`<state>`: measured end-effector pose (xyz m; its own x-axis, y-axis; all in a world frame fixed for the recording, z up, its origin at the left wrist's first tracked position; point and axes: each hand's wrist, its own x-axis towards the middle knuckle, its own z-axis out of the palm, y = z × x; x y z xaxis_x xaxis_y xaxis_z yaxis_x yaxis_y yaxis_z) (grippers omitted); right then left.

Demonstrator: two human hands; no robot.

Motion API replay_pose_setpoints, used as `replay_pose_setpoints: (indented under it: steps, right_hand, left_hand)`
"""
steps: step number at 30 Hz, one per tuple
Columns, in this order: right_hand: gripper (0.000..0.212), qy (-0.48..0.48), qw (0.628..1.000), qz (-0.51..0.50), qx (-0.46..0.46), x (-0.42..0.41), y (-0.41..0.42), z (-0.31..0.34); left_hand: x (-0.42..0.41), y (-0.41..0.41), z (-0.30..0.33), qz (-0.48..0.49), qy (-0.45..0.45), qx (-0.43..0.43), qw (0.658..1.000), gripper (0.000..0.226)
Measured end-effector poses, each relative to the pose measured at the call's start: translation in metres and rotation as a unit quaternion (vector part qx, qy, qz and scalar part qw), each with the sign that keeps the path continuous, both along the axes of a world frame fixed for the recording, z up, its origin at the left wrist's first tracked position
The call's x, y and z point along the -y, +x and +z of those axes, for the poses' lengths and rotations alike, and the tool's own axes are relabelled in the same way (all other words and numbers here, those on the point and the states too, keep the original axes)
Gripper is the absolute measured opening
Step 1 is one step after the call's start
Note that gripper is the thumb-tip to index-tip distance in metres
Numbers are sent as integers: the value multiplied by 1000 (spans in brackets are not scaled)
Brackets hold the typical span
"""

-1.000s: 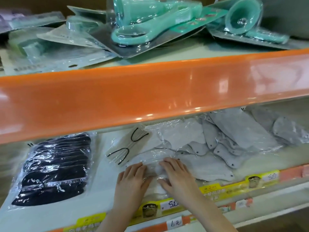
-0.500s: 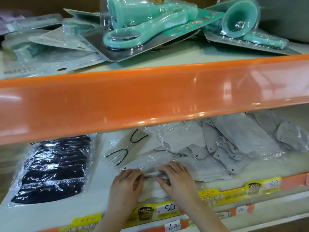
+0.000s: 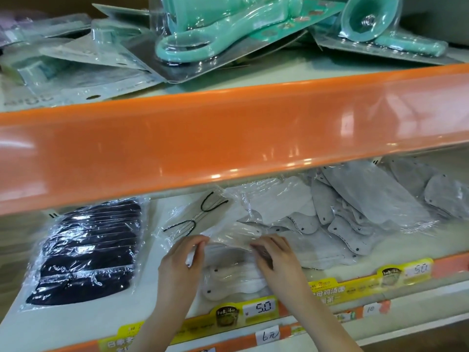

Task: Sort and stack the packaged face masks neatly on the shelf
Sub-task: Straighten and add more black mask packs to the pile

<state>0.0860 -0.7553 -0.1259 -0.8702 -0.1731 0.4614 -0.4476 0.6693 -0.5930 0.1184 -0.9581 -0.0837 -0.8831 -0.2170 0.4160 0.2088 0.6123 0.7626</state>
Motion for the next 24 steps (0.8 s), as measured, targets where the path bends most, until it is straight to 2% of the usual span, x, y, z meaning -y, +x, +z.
replay_pose_setpoints:
  steps: [8, 11, 13, 17, 19, 20, 23, 24]
  right_hand:
    - [25, -143, 990, -21, 8, 2, -3, 37]
    - [5, -234, 970, -17, 66, 3, -3, 56]
    - [17, -289, 952, -23, 100, 3, -4, 64]
    - [17, -317, 936, -43, 145, 1, -12, 59]
    - [19, -292, 942, -56, 159, 1, -16, 54]
    - [20, -280, 944, -63, 163, 2, -17, 54]
    - [16, -249, 949, -82, 173, 4, -24, 55]
    - [14, -224, 955, -80, 177, 6, -26, 56]
  left_hand:
    - [12, -3, 35, 31, 129, 17, 991, 26]
    - [19, -6, 38, 50, 158, 22, 986, 28]
    - [24, -8, 37, 66, 181, 22, 981, 29]
    - [32, -9, 31, 72, 196, 41, 977, 24]
    - [35, -10, 25, 68, 141, 63, 986, 23]
    - [37, -10, 21, 68, 84, 74, 991, 23]
    - [34, -8, 3, 67, -169, 17, 983, 26]
    - [29, -7, -2, 51, -212, -3, 976, 26]
